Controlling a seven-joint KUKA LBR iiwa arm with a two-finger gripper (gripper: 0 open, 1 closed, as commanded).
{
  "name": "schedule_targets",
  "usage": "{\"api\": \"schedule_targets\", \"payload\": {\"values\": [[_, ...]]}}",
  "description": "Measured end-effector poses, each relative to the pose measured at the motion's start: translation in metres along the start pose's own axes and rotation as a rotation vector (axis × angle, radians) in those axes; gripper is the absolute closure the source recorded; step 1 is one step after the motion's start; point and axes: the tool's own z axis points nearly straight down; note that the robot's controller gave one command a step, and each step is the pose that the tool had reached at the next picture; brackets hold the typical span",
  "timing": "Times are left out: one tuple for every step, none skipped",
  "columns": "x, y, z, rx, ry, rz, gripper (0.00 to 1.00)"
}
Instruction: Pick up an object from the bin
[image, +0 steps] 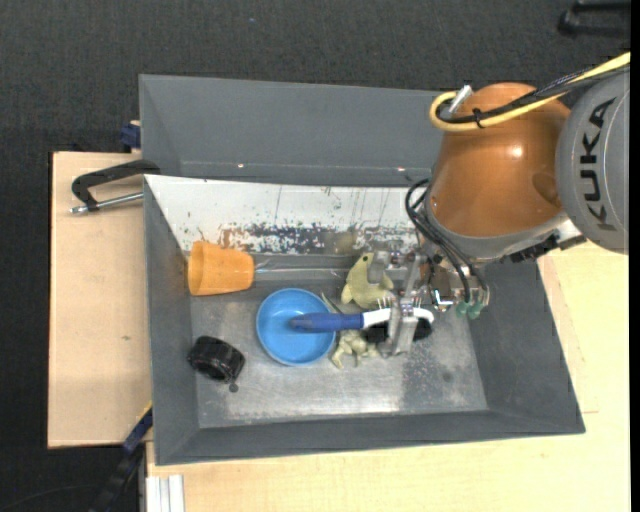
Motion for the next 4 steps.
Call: {"api": "schedule_targets", "payload": {"values": [[-0.011, 0.031, 0.124, -0.001, 0.000, 0.026, 0.00], [-0.031, 0.036, 0.171, 0.000, -0.006, -0.108, 0.00], [-0.034, 0.037, 0.165, -0.002, -0.016, -0.108, 1.00], [-0.044, 0.054, 0.044, -0.001, -0.021, -0.195, 1.00]]}}
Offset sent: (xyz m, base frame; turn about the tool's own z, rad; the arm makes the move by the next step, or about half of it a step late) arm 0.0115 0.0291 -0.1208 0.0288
